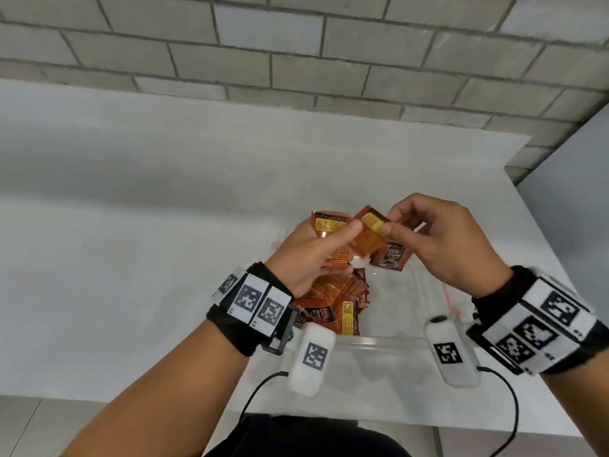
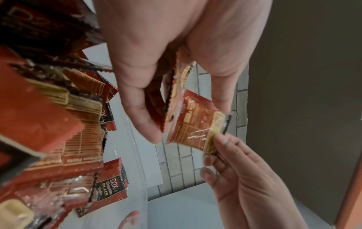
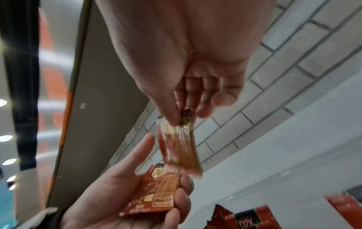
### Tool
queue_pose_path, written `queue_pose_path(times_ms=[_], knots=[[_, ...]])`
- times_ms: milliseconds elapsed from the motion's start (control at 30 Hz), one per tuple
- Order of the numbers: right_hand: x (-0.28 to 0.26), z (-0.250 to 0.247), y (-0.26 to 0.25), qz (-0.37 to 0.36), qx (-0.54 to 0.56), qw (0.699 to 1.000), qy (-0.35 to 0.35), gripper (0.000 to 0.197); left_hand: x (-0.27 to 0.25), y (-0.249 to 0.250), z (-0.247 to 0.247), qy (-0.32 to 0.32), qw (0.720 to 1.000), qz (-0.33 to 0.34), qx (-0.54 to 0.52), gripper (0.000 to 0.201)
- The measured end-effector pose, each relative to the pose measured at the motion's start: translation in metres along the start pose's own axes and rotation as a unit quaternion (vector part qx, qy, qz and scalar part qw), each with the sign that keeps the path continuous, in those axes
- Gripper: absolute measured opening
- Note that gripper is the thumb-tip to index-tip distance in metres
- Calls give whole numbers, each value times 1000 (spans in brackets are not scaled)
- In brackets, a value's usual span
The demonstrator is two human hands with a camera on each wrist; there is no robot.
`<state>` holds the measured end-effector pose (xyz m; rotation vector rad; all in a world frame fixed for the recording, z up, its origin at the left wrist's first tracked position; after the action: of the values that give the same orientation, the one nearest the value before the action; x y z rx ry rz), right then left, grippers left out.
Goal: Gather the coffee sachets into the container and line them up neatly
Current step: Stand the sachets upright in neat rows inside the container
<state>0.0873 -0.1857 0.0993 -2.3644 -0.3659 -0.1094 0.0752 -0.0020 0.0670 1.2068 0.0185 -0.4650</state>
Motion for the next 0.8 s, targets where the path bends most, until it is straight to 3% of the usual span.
queue_pose_path(times_ms=[100, 167, 200, 300, 500, 567, 667, 800], knots=[[-12, 1, -11, -112, -105, 984, 85, 12, 1, -1, -1, 20, 998, -14, -55, 52], [-21, 11, -11, -164, -149, 973, 59, 7, 1, -2, 1, 18, 995, -11, -97, 34], [-24, 16, -9, -170, -158, 972, 31, 13, 1, -3, 2, 23, 994, -4, -108, 26], [-28, 21, -4, -167, -160, 972, -41, 32, 2, -6, 0, 40, 995, 25, -93, 32], [-12, 7, -2, -102, -116, 988, 28, 28, -1, -9, 2, 17, 998, 32, -53, 22], [-3, 6, -4, -51, -123, 990, -41, 32, -1, -10, 5, 3, 999, 30, -38, 21], [7, -4, -5, 3, -103, 985, -138, 22, -2, -9, 6, 9, 999, 40, -20, 22], [19, -20, 8, 52, -138, 974, -173, 11, -1, -3, -6, 51, 996, 56, -47, 17]])
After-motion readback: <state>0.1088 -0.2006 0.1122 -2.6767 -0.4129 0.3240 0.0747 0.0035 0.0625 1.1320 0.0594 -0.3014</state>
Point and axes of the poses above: each hand's wrist, its own x-axis towards the middle knuckle, its own z-axis out of the palm, y = z × x, the point moved 1 cm from there along x, towards the middle knuckle, and after that the axes turned 7 degrees about -x, right-handed, at the moved point
